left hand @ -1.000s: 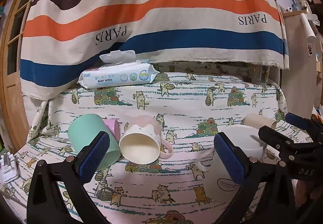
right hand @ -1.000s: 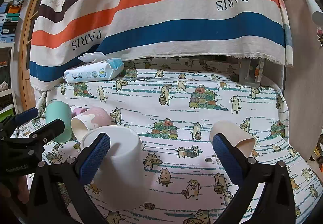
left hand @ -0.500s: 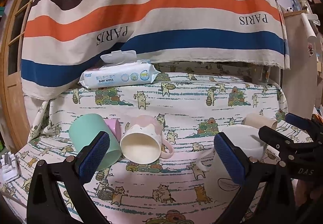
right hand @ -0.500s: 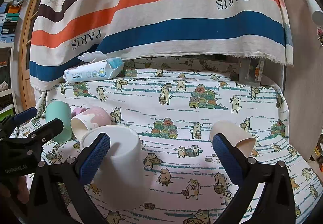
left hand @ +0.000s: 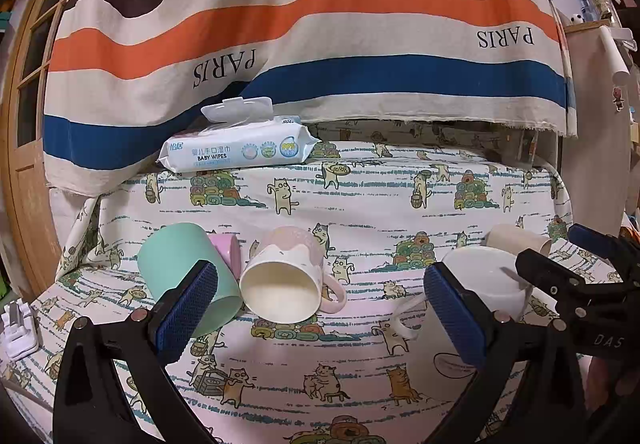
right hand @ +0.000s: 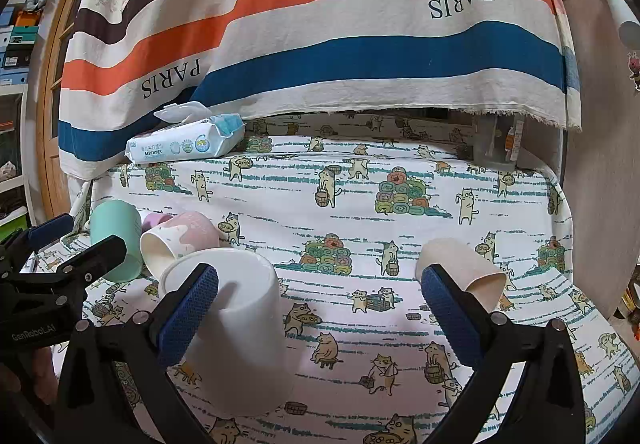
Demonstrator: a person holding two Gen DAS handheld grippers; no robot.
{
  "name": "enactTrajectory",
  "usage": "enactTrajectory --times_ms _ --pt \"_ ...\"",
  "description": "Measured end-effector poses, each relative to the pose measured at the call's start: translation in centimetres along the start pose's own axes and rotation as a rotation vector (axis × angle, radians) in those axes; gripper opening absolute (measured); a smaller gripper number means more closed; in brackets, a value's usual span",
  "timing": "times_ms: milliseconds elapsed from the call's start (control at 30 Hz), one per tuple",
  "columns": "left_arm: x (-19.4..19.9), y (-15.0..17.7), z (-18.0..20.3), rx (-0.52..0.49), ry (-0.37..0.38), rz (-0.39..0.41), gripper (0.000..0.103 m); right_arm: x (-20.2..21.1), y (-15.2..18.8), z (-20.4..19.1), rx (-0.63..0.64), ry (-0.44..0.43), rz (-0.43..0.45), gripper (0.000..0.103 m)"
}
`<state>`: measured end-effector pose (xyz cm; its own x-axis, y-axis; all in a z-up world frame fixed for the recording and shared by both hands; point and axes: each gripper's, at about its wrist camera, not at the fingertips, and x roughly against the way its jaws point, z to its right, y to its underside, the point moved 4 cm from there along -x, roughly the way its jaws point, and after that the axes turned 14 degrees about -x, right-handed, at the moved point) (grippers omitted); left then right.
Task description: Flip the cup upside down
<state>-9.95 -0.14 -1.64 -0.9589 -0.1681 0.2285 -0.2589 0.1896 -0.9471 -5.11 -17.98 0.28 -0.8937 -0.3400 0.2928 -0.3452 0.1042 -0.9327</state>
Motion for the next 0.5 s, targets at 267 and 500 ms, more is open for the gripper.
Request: enactTrajectory --times_ms 267,500 --pt "-0.05 0.05 0.0 0.001 0.001 -0.003 0.103 -0.02 0.0 0.01 0.0 0.0 0.0 0.102" --pt "-0.1 0.1 -0.01 0.001 0.002 -0.004 0.103 -0.02 0.0 0.01 0.0 0.0 -0.001 0.102"
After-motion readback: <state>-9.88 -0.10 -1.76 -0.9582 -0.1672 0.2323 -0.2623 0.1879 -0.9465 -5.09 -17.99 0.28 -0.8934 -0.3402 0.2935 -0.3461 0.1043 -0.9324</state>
